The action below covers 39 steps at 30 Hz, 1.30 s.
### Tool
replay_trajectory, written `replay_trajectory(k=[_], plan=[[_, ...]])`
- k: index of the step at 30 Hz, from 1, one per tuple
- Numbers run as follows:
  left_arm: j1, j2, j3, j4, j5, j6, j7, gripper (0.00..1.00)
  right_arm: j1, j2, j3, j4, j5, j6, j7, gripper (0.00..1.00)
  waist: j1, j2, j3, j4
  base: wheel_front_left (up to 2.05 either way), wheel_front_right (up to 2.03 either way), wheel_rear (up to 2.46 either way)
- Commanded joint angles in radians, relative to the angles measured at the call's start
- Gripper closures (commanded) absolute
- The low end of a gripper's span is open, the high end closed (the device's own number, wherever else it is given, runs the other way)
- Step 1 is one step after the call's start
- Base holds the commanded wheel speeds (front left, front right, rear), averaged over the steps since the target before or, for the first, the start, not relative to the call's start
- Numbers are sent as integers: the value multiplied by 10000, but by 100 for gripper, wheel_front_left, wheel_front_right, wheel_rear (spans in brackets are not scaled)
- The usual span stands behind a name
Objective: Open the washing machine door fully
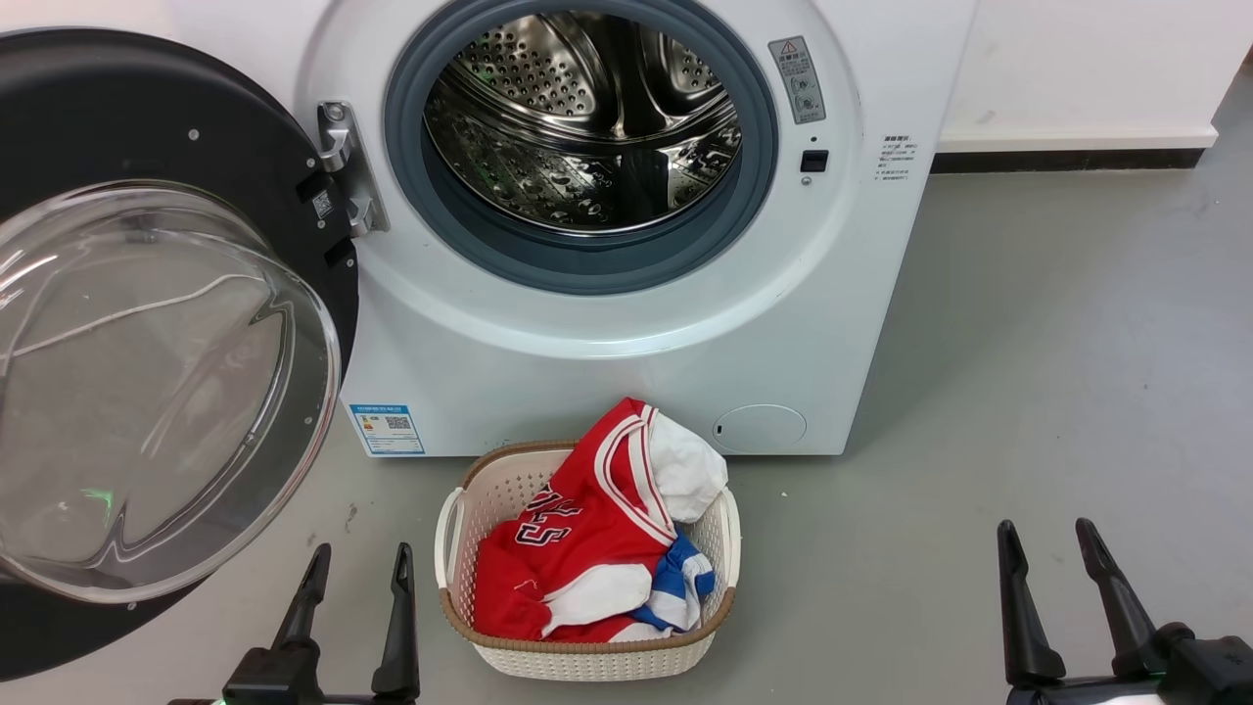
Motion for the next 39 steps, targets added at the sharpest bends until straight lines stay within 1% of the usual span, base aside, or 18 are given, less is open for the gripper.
replay_trajectory(k=[1,4,5,11,19,20,39], plan=[[92,-20,-5,12,-36,45,23,0,113,24,12,12,62,-2,-17,0,0,0,0,-2,0,0,0],[86,-20,-16,29,23,150,23,0,69,24,36,13,62,-2,-16,0,0,0,-3,-11,0,0,0],[0,-2,-17,37,7,138,0,100,2,0,23,0,2,0,0,100,0,0,-4,-10,0,0,0],[43,-10,-11,582,-104,125,34,100,111,-3,44,483,94,0,30,100,1,0,-3,-10,0,0,0],[-265,-10,127,749,-1796,20,465,100,-209,-106,73,698,1799,0,336,100,1,0,20,-1,0,0,0],[-359,-10,163,791,-2386,-18,604,100,-331,-138,79,784,2386,0,446,100,1,0,29,1,0,0,0],[-914,-11,388,1063,-5707,-227,1408,100,-976,-274,52,1249,5636,-1,1111,100,1,0,85,20,0,0,0]])
